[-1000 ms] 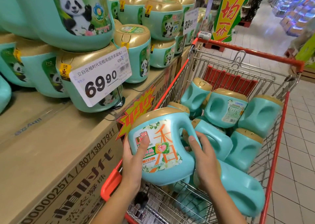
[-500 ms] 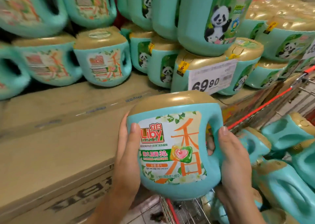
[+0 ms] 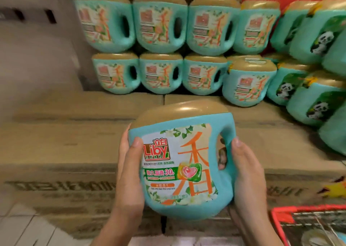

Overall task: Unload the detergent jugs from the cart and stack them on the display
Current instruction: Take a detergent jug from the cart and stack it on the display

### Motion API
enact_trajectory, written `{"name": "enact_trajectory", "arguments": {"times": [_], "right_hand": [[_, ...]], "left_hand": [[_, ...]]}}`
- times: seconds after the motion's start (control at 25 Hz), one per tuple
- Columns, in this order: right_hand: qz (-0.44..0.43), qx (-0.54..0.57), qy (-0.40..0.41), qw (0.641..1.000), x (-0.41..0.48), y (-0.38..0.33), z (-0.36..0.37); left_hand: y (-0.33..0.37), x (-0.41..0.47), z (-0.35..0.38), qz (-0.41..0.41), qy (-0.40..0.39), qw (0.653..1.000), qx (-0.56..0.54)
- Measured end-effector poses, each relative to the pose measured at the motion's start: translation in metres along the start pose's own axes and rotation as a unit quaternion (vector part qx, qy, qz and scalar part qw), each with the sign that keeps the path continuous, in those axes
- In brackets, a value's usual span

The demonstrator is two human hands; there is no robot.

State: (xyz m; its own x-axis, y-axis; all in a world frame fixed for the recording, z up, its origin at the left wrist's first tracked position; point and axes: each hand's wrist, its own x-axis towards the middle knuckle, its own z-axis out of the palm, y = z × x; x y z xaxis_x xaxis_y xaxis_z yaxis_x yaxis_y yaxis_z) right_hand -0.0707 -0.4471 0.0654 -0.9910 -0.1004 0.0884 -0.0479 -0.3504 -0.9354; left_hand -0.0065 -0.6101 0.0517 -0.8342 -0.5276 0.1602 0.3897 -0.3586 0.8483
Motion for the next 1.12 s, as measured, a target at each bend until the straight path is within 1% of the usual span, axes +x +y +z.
{"name": "enact_trajectory", "arguments": {"times": [0.12, 0.2, 0.32, 0.4, 0.44, 0.52, 0.6, 0.72, 0.88, 0.96, 1.04, 1.12], "right_hand": [[0.037, 0.079, -0.088, 0.992, -0.019, 0.034, 0.074], [0.044, 0.091, -0.149, 0.984, -0.024, 0.052, 0.116], [0.024, 0.043, -0.249, 0.967, -0.017, 0.069, 0.173], [0.002, -0.031, -0.31, 0.95, -0.004, 0.08, 0.208], [-0.008, -0.065, -0.324, 0.944, 0.005, 0.087, 0.225], [-0.015, -0.093, -0.34, 0.936, 0.025, 0.104, 0.251], [-0.016, -0.089, -0.356, 0.93, 0.047, 0.12, 0.275], [-0.012, -0.096, -0.358, 0.929, 0.079, 0.142, 0.306], [-0.039, -0.203, -0.323, 0.924, 0.115, 0.161, 0.332], [-0.044, -0.222, -0.318, 0.921, 0.13, 0.165, 0.342], [-0.069, -0.271, -0.3, 0.912, 0.146, 0.174, 0.354], [-0.087, -0.297, -0.278, 0.909, 0.157, 0.184, 0.37]], "left_hand": [[0.053, 0.006, -0.072, 0.046, 0.0, 0.999, 0.027], [0.082, 0.012, -0.113, 0.052, 0.006, 0.996, 0.067], [0.114, 0.029, -0.166, 0.05, 0.05, 0.993, 0.09], [0.13, 0.05, -0.194, 0.061, 0.061, 0.992, 0.093], [0.135, 0.063, -0.208, 0.068, 0.06, 0.991, 0.095], [0.14, 0.09, -0.23, 0.079, 0.055, 0.99, 0.103], [0.144, 0.122, -0.249, 0.087, 0.048, 0.988, 0.116], [0.143, 0.17, -0.275, 0.108, 0.031, 0.984, 0.14], [0.134, 0.228, -0.299, 0.103, 0.017, 0.982, 0.155], [0.13, 0.25, -0.308, 0.101, 0.001, 0.981, 0.165], [0.127, 0.276, -0.32, 0.09, -0.012, 0.981, 0.174], [0.123, 0.298, -0.33, 0.089, -0.005, 0.978, 0.189]]}}
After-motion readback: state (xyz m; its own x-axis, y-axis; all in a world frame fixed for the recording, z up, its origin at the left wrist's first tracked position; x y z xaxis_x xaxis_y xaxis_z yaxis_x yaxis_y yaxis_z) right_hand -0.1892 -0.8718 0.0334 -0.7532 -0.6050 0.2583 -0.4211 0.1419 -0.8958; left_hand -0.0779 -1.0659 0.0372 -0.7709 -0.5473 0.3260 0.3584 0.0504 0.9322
